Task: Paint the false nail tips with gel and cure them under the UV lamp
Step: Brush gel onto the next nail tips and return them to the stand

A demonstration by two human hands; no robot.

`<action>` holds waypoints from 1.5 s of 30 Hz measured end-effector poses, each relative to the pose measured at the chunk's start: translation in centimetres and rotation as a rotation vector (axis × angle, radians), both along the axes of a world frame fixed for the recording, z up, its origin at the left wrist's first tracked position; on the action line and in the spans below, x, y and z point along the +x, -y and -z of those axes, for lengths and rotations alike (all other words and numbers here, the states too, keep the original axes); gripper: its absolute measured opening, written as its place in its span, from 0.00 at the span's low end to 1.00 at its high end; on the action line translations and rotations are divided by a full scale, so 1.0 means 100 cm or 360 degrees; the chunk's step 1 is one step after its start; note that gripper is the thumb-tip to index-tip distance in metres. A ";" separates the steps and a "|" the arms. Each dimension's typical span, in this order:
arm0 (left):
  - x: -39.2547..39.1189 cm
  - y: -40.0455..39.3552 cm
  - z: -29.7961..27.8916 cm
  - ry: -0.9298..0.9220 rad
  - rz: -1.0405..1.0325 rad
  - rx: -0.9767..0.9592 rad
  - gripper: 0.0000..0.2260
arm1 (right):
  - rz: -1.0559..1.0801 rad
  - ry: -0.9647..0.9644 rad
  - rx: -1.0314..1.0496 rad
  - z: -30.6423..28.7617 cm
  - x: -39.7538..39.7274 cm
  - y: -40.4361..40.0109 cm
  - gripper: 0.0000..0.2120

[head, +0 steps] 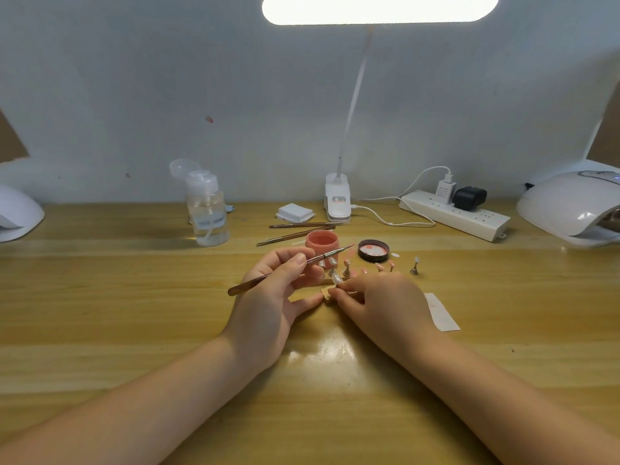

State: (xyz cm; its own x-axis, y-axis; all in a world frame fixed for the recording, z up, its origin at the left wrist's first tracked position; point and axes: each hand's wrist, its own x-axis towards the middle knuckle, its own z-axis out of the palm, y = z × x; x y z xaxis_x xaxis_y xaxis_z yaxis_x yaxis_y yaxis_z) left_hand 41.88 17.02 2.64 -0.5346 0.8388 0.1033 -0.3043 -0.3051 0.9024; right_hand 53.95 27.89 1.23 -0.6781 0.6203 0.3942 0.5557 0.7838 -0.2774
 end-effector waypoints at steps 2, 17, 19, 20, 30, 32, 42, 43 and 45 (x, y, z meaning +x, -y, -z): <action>0.001 0.000 -0.001 -0.0003 -0.0007 -0.0016 0.09 | -0.0015 0.0019 0.0026 0.000 0.001 0.000 0.16; -0.042 -0.026 -0.056 -0.1362 -0.0578 -0.0512 0.07 | -0.0130 -0.0263 0.0059 -0.001 0.006 0.004 0.10; -0.049 -0.038 -0.071 -0.1534 -0.0525 -0.0644 0.08 | -0.0137 -0.0312 0.0054 0.002 0.006 0.003 0.09; -0.052 -0.046 -0.078 -0.1581 -0.0481 -0.0707 0.08 | -0.0151 -0.0331 0.0044 0.002 0.005 0.003 0.08; -0.053 -0.096 -0.094 -0.1632 -0.0123 -0.1201 0.04 | -0.0370 -0.0598 -0.0100 -0.001 0.007 0.001 0.04; -0.052 -0.100 -0.090 -0.1627 -0.0078 -0.1235 0.05 | -0.0368 -0.0613 -0.0100 -0.001 0.007 0.000 0.02; -0.068 -0.096 -0.082 -0.1252 -0.0121 -0.1229 0.03 | -0.0361 -0.0636 -0.0141 0.002 0.007 0.000 0.03; -0.073 -0.094 -0.084 -0.1157 -0.0165 -0.1189 0.04 | -0.0360 -0.0626 -0.0150 0.002 0.007 0.000 0.03; -0.081 -0.089 -0.087 -0.0980 -0.0207 -0.1137 0.06 | -0.0366 -0.0609 -0.0171 0.002 0.007 -0.001 0.03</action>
State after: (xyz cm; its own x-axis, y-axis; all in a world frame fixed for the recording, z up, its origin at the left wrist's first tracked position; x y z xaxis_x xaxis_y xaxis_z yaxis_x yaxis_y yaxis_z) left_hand 33.75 25.94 11.30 -0.6510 0.7502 -0.1163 0.2842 0.3829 0.8790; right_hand 54.68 27.98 1.07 -0.6213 0.5218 0.5846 0.2124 0.8302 -0.5154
